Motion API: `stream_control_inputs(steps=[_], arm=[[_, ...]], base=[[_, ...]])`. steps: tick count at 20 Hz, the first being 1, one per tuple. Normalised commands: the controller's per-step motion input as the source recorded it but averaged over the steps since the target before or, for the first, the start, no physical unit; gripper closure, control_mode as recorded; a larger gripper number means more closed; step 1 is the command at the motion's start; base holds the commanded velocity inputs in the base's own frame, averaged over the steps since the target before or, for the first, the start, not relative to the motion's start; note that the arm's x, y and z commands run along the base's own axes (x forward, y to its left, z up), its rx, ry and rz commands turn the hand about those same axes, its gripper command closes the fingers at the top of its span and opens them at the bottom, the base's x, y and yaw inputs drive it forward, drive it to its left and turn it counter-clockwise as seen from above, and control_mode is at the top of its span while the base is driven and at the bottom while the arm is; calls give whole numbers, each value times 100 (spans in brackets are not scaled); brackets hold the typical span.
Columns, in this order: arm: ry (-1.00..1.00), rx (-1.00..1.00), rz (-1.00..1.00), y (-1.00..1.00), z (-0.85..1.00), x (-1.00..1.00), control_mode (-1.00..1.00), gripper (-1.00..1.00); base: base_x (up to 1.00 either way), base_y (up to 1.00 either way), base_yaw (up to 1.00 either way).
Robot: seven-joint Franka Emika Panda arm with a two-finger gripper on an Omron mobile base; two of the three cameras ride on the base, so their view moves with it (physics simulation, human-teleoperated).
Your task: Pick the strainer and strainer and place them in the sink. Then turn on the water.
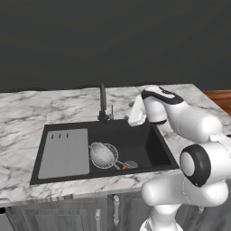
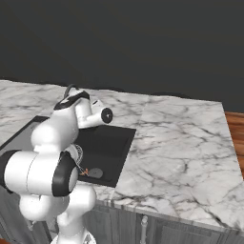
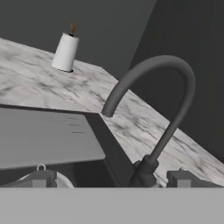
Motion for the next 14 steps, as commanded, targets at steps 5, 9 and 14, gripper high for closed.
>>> stream_control_inputs(steps=[5, 9, 14], arm=[[0, 1, -3, 0, 0, 24, -100, -100], [-2, 0, -2, 0, 0, 14, -100, -100], [0, 0, -1, 0, -3, 15, -100, -100]], base=[[0, 0, 0], [0, 0, 0], [0, 0, 0]])
